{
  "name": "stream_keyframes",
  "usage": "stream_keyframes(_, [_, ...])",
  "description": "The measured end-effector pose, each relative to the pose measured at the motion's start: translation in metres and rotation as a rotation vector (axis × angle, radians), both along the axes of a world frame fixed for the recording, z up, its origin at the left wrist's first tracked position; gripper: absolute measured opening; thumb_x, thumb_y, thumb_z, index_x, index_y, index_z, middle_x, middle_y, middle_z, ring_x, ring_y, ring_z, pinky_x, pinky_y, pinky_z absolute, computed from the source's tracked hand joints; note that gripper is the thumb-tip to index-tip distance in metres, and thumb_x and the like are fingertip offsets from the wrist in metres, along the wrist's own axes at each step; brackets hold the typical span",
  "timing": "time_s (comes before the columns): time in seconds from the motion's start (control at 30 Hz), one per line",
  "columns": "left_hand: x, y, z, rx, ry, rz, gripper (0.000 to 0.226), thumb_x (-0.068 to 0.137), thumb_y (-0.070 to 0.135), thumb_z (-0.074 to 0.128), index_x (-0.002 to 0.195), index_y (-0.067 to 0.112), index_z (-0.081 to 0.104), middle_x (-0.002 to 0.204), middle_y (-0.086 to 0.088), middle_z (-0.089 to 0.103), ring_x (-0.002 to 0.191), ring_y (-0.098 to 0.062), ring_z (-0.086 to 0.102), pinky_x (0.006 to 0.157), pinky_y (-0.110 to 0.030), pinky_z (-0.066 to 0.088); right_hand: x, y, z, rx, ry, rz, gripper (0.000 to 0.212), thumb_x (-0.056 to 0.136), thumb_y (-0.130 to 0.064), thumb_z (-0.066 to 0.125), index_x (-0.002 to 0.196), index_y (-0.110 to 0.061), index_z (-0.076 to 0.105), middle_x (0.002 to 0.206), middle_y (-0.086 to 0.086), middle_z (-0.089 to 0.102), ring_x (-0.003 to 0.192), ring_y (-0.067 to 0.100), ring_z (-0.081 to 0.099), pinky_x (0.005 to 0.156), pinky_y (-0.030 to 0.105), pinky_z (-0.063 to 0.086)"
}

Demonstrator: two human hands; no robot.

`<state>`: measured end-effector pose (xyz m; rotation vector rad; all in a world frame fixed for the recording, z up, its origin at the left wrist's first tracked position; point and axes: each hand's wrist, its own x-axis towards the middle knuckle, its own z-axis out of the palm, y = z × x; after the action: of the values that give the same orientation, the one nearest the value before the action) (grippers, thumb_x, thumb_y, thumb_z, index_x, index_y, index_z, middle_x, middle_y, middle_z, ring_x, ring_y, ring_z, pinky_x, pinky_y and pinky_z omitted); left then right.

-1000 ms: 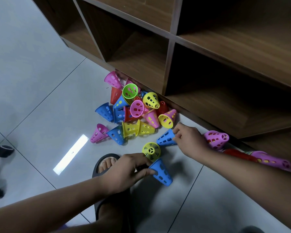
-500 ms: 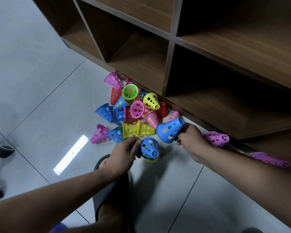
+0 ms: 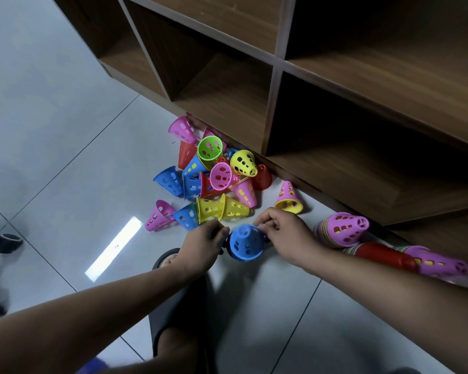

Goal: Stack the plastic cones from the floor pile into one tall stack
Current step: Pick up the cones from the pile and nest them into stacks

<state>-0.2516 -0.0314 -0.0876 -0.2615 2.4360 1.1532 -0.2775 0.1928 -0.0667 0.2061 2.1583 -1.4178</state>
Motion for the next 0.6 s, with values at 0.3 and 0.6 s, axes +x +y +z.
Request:
stream_keyframes(0.3, [-0.026, -0.059, 0.004, -0.206, 0.198, 0.034, 0.003, 0.1, 0.027, 0.069, 0.1, 0.028, 0.065, 0.088, 0.015, 0.071, 0.077, 0.0, 0.065, 0.064, -0.02, 0.048, -0.014, 0.015, -0.014, 0.101, -0.012, -0.164, 0.027, 0.098, 0.0, 0.052, 0.109, -0.022, 0.062, 0.103, 0.007, 0.069, 0.079, 0.02, 0.069, 0.063, 0.026, 0.05])
stream_keyframes(0.6, [-0.041, -0.102, -0.007, -0.382, 0.285, -0.032, 0.021, 0.094, 0.033, 0.075, 0.114, 0.028, 0.067, 0.104, 0.011, 0.061, 0.085, -0.012, 0.06, 0.068, -0.028, 0.048, -0.03, 0.03, -0.015, 0.03, -0.075, -0.295, 0.056, 0.1, 0.006, 0.044, 0.149, -0.021, 0.046, 0.126, 0.001, 0.065, 0.098, 0.023, 0.074, 0.075, 0.039, 0.056])
